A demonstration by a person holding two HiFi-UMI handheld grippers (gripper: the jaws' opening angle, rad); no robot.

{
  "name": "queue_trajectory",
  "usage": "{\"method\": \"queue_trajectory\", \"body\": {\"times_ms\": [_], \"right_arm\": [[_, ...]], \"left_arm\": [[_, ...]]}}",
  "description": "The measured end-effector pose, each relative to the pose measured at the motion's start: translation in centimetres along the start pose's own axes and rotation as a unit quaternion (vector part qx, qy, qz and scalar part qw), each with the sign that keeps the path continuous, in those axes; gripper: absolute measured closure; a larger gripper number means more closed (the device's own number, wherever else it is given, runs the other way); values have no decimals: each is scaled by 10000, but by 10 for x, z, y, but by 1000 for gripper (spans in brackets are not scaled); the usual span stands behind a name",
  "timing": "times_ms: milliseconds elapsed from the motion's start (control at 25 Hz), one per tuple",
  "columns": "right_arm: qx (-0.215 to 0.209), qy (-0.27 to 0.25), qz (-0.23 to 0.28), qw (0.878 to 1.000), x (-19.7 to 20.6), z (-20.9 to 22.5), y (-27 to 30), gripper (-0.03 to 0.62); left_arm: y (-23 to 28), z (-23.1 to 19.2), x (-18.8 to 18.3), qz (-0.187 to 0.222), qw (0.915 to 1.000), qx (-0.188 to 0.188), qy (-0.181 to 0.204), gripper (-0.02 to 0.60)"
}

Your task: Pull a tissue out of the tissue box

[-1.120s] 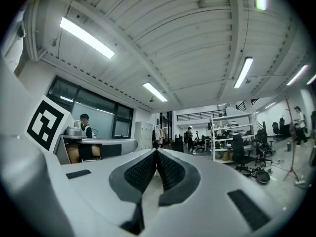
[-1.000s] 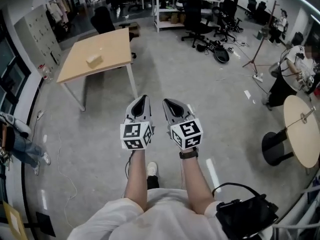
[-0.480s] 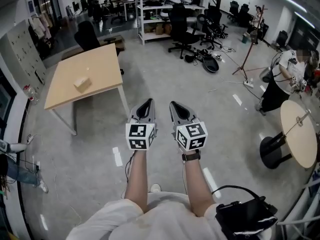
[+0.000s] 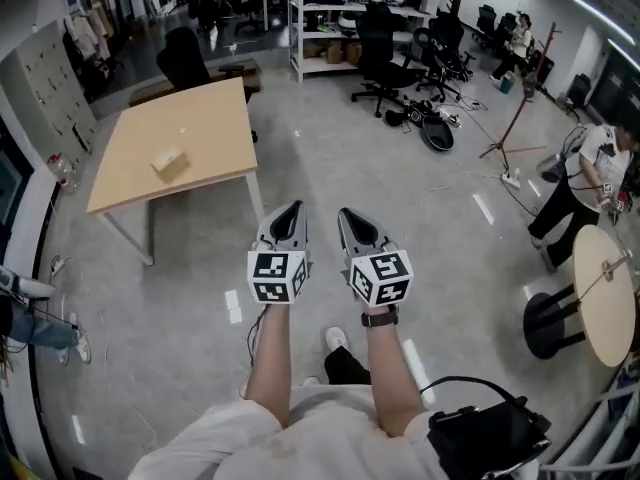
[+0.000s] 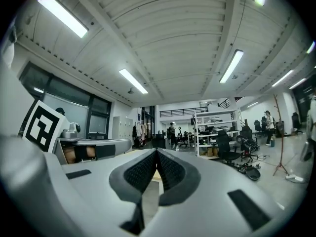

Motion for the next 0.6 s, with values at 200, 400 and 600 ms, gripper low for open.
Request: {"method": "queue_trajectory", "body": {"times_ms": [200,400,600], "right_arm": [[-338,231,-55,9991,22,11,72,592],[-839,118,215,9962,16,45,154,592],[-1197,140,381,9920,19,72,220,592]], "left_arm": [[36,-52,5,-70,9992,-394,70,581],[99,-93,-15,187,9966,-790,113,581],[150,-123,-21,251,9957,-896,-32,581]]}}
Point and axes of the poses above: the fingertips, and each gripper's own axes: y forward along the fingers, z to its right, x out of its underside, the point moved 5 cm from there along -y, backward along the fingers, and after that the axes turned 14 degrees about -y, right-handed, at the moved point
